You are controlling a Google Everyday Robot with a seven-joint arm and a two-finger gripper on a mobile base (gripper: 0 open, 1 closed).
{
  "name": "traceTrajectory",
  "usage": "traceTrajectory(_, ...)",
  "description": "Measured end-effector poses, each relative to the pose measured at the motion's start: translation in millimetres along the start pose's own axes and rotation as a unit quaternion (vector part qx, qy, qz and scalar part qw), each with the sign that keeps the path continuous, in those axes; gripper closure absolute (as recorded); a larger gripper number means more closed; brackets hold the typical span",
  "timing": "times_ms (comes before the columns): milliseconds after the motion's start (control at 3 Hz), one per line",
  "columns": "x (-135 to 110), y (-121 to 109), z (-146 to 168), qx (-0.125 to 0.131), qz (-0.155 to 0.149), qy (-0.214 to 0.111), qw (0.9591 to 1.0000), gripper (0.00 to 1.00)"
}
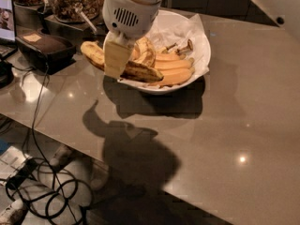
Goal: Pick banana from white bowl
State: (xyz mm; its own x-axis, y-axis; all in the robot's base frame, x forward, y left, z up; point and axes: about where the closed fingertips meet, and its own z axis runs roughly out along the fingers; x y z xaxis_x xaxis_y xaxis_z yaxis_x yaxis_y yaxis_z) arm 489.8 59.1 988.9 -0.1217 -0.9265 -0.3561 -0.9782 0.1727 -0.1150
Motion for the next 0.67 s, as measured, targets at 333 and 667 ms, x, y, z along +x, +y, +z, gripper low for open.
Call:
traceTrajectory(333, -12.6, 32.5, 7.3, -0.006, -0.023, -0.025, 0.9994, 1.00)
traceTrajectory(667, -12.6, 32.5, 7.3, -0.006, -0.023, -0.025, 0.9994, 1.00)
